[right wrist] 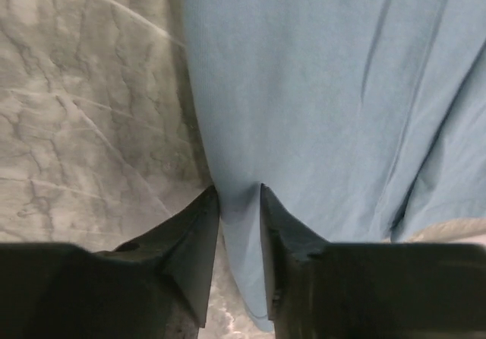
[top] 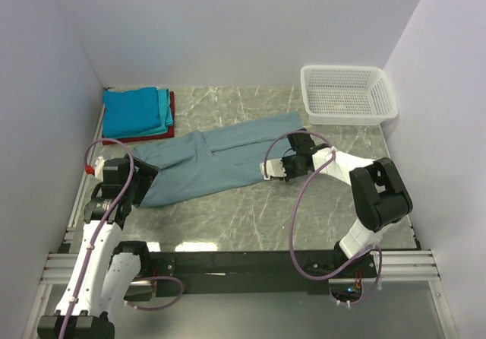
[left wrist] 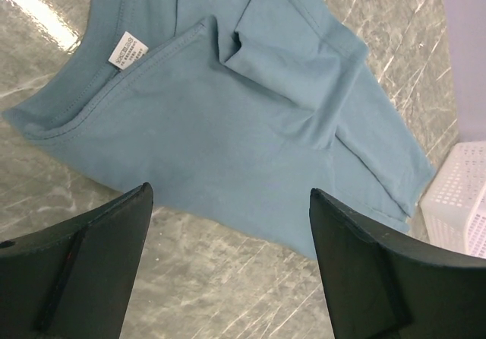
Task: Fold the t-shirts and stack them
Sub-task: Fold the tshirt
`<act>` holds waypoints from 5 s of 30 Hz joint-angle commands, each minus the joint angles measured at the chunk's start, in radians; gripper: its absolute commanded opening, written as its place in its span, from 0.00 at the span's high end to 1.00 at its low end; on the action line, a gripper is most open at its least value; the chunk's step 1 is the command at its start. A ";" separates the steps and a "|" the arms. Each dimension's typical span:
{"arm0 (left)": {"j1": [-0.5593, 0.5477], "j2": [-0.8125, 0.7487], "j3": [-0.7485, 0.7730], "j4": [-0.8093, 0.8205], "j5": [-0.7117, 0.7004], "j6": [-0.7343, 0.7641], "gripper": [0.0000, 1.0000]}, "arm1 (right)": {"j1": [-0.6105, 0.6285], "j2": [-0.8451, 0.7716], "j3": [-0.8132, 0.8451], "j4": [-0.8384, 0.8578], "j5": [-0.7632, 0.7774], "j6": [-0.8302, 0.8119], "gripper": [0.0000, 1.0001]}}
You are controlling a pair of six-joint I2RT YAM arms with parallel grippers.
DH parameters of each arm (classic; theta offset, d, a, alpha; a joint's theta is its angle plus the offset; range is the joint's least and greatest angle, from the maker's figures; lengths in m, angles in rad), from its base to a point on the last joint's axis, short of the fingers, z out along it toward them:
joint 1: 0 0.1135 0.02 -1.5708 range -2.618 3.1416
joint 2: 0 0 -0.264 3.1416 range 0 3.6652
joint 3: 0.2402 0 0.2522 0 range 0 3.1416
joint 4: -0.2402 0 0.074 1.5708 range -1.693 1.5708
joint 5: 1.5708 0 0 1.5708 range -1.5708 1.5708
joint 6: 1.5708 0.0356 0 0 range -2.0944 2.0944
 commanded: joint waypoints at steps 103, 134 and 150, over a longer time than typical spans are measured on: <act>0.001 -0.122 0.191 0.044 0.395 0.434 0.15 | 0.125 0.852 1.294 -0.433 -0.289 1.488 1.00; -0.014 0.378 0.096 0.558 0.527 0.228 0.38 | -0.091 0.670 1.317 -0.310 -0.030 1.539 0.49; -0.198 1.102 0.547 0.425 0.125 0.187 0.42 | 0.041 -0.150 0.408 -0.056 -0.250 0.978 0.44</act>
